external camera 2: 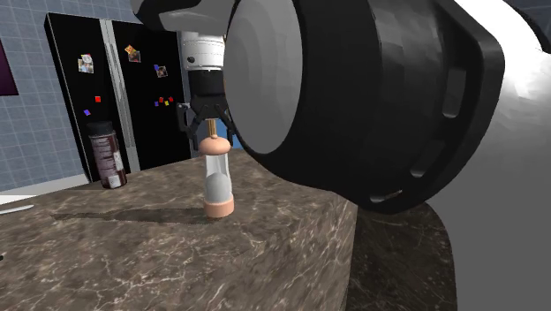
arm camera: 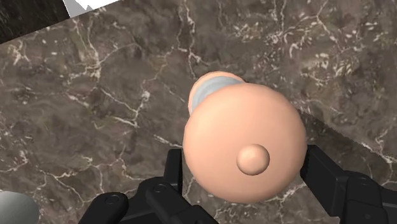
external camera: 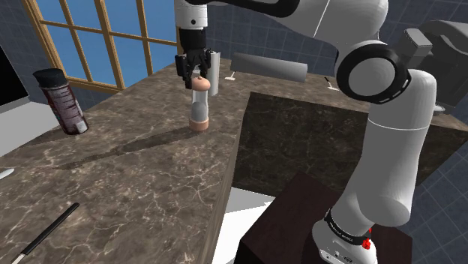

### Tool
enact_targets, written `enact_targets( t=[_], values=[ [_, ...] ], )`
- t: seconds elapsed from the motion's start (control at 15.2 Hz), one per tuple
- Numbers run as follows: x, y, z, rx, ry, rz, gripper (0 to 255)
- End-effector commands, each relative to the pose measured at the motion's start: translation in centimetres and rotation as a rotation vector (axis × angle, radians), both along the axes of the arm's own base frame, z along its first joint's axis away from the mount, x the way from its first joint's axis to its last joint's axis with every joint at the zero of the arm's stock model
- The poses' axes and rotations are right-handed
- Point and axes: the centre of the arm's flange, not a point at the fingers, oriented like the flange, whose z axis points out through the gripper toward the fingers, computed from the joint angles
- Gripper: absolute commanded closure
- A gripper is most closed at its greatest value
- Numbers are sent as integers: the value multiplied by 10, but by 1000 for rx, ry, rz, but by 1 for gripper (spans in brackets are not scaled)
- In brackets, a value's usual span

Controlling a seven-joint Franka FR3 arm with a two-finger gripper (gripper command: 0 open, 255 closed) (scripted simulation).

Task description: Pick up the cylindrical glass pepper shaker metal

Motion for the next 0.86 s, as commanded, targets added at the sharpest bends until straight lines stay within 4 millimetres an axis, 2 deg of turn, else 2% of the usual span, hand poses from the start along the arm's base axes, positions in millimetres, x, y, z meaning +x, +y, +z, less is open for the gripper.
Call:
enact_targets(
  t=[0.0, 0.66, 0.79],
  values=[
    [0, 0, 11, 0, 0, 0, 255],
    [0, 0, 64, 0, 0, 0, 255],
    [0, 0, 64, 0, 0, 0, 255]
  ],
)
